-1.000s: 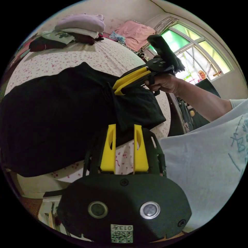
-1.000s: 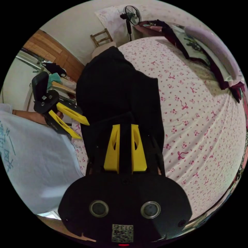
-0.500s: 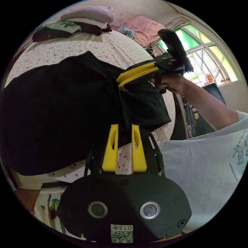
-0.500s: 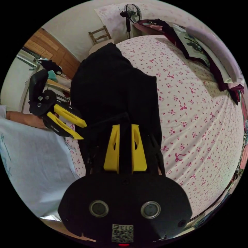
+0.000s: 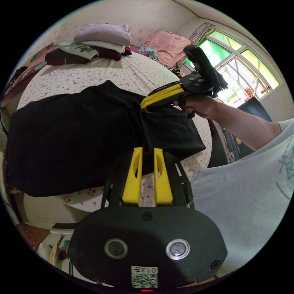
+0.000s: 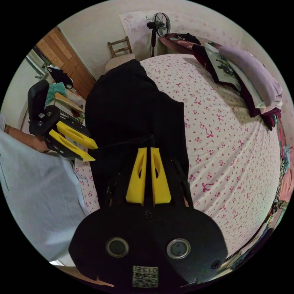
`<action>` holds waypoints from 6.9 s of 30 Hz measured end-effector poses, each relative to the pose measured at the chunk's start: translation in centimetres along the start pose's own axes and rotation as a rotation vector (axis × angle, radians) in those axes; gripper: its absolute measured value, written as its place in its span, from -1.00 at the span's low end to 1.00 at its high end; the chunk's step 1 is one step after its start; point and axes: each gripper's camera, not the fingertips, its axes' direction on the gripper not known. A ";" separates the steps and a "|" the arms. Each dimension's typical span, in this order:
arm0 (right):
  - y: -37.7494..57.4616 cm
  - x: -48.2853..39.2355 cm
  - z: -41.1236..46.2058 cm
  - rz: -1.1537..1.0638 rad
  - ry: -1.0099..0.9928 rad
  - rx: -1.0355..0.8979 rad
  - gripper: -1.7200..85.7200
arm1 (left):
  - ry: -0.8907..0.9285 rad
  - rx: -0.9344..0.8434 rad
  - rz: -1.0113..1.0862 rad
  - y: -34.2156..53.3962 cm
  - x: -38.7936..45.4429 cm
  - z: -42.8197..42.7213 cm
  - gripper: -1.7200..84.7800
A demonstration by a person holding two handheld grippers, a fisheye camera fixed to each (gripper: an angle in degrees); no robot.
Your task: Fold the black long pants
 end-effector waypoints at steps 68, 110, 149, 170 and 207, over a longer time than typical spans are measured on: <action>-14.5 -9.7 0.2 -0.032 -0.105 0.155 -0.96 | -0.306 0.402 -0.417 5.7 -20.1 -28.6 -0.96; -30.3 -2.5 9.4 -0.185 -0.310 -0.086 -0.85 | 0.386 0.736 -0.587 26.0 -33.1 -24.6 -0.78; 54.9 4.3 -2.2 0.922 -0.377 0.542 -0.75 | -0.189 -0.083 0.848 7.3 34.5 21.4 -0.76; 57.7 0.6 -0.4 0.824 -0.426 0.351 -0.87 | -0.331 -0.111 0.387 2.2 21.7 24.6 -0.76; 61.2 -13.3 -5.8 0.794 -0.240 0.211 -0.84 | -0.117 -0.259 0.504 0.5 14.1 18.7 -0.95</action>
